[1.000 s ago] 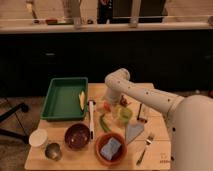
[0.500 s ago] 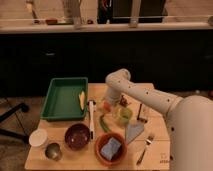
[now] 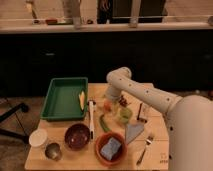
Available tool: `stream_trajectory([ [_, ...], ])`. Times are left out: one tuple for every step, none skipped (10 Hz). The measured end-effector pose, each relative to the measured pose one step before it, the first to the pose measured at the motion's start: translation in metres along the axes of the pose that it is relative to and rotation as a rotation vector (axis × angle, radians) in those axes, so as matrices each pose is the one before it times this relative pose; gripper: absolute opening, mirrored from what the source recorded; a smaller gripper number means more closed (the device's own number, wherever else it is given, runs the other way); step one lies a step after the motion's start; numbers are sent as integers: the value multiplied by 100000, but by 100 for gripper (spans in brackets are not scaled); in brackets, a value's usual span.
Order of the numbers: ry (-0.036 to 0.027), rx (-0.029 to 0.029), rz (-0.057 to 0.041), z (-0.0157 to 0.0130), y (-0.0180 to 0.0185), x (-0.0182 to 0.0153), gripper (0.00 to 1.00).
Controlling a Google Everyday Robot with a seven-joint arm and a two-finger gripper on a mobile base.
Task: Place apple in plastic cup
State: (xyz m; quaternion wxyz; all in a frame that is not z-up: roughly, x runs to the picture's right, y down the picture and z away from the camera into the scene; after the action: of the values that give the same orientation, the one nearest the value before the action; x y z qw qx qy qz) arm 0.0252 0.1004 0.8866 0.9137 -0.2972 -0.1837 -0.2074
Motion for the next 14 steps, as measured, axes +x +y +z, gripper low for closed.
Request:
stream_trajectory([
  [499, 694, -16, -92, -372, 120, 80],
  [774, 698, 254, -8, -360, 185, 80],
  [727, 532, 459, 53, -293, 110, 80],
  [1111, 485, 277, 97, -469, 88, 80],
  [990, 55, 73, 174, -338, 57, 80],
  [1271, -80, -134, 139, -299, 11, 80],
  [1063, -59, -459, 241, -509, -187, 80],
  [739, -282, -93, 205, -220, 114, 80],
  [404, -232, 133, 171, -146, 166, 80],
  [559, -1006, 349, 226, 27, 299, 80],
  [291, -521, 55, 242, -113, 191, 80],
  [336, -910, 75, 284, -30, 189, 80],
  [174, -942, 237, 287, 8, 175, 80],
  [37, -830, 610, 225, 137, 332, 80],
])
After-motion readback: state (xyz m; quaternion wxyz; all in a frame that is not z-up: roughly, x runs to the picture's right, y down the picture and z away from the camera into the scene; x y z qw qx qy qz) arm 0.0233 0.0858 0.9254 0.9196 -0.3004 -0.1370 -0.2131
